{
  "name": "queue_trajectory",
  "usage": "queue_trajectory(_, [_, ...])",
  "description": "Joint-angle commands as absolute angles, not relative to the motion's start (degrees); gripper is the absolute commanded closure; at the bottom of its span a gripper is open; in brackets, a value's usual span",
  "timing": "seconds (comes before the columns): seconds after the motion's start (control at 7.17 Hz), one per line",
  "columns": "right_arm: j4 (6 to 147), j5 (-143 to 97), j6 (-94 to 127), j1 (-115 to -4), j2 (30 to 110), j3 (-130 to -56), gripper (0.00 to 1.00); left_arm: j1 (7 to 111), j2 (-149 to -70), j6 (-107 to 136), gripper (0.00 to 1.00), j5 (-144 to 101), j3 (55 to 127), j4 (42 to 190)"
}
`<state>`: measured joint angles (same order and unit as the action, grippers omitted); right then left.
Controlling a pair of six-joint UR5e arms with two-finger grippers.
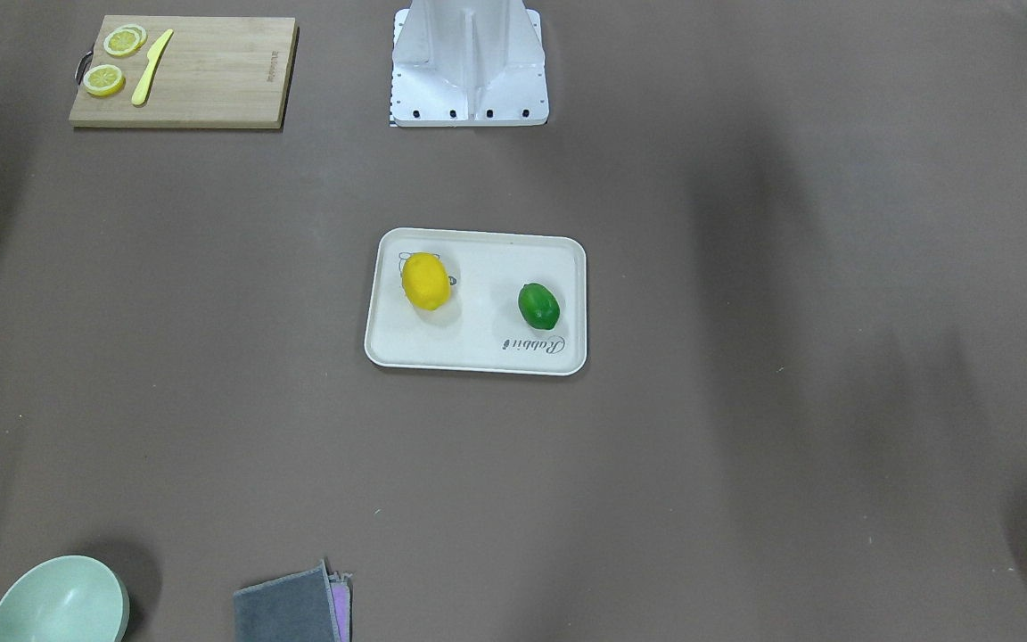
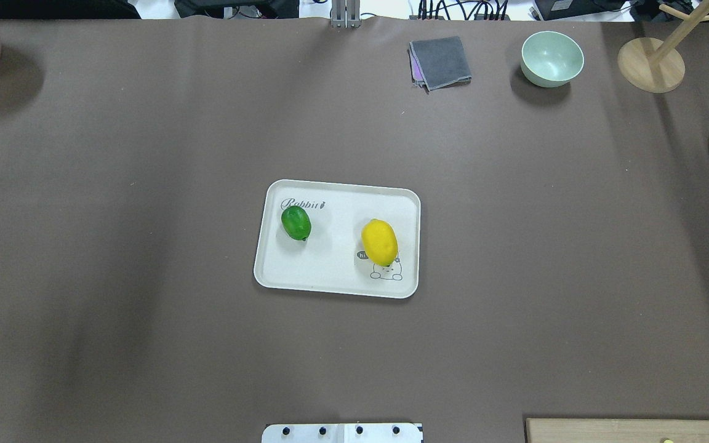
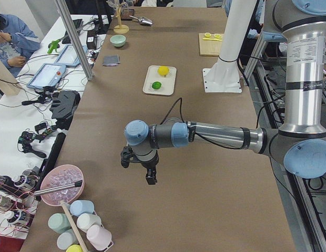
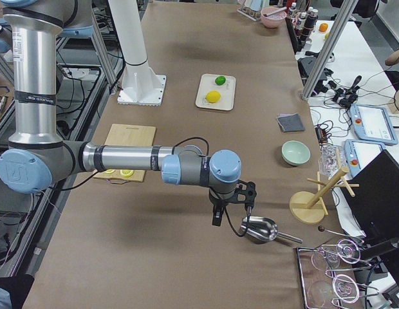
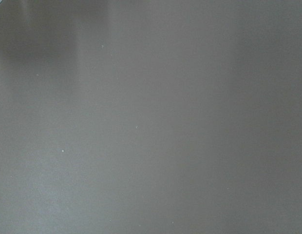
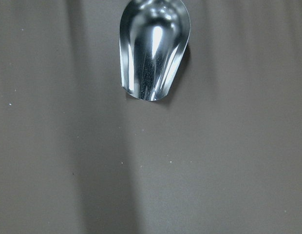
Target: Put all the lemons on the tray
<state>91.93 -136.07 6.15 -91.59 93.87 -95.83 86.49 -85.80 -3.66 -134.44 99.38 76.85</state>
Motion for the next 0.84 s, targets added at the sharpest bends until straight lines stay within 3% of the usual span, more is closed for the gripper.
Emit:
queue_trajectory(0.0, [91.9, -135.9, 6.1, -91.7, 94.0, -96.0, 0.00, 87.1, -83.6, -4.2, 0.02, -134.6, 99.6, 77.3])
queue_trajectory(0.7, [91.9, -135.9, 5.7, -91.6, 94.0, -95.9, 0.00, 87.1, -83.6, -4.1, 0.02, -134.5, 101.0, 76.9])
